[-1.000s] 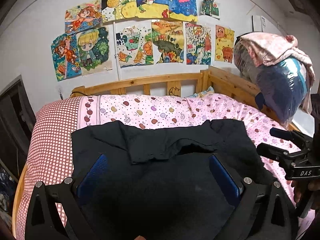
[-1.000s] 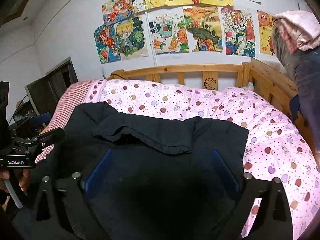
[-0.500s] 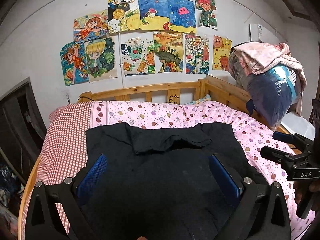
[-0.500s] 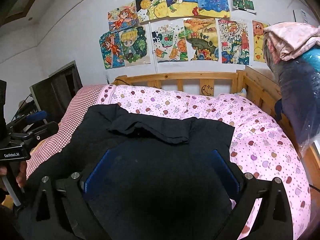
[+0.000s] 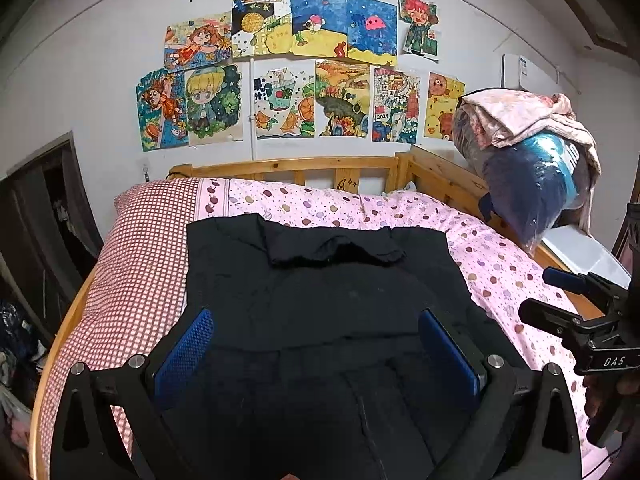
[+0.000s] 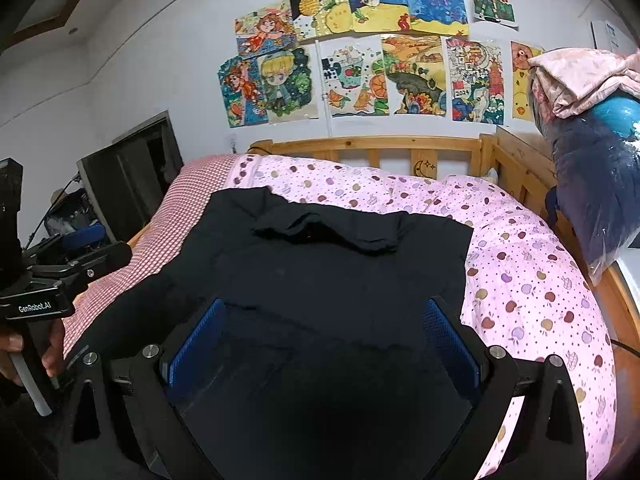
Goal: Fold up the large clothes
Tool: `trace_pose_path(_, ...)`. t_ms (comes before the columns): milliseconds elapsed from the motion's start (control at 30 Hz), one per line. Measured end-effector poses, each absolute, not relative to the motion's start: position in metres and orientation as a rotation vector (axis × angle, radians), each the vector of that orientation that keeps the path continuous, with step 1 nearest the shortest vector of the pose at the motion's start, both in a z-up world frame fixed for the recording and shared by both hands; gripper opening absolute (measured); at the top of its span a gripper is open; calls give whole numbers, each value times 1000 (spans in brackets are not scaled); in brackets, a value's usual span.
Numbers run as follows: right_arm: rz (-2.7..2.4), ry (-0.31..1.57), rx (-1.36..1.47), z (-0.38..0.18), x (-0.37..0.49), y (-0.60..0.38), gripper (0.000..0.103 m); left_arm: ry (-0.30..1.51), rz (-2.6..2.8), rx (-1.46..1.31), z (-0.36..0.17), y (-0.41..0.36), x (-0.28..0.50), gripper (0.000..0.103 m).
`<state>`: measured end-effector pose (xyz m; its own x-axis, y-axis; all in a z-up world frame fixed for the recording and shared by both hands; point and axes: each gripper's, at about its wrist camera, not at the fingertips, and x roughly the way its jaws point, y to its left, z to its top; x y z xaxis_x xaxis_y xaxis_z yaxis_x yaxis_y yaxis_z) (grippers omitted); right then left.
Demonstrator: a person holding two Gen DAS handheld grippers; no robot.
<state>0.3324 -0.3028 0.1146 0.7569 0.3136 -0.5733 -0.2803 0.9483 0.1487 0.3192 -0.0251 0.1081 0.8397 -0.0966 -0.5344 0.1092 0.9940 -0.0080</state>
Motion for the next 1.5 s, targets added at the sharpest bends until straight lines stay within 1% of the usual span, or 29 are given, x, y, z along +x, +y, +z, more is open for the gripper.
trace_pose_path(333,343,623,32,117,279,-297,97,529,-101,75,108,-21,254,103)
trace_pose_path(733,364,612,15,112,220,-294,97,507,-127,120,94,-6,188,103)
trace_pose_path(967,368,629,19,92,191,-290,97,524,-142,155,72,15,160,103)
trace_pose_path(1300,345,630,-44,60,150,-288,97,555,-141,141,37,37,129,103)
trace_pose_path(1500,331,658,34,37,128,-295,97,557,-172,136,20,35,112,103)
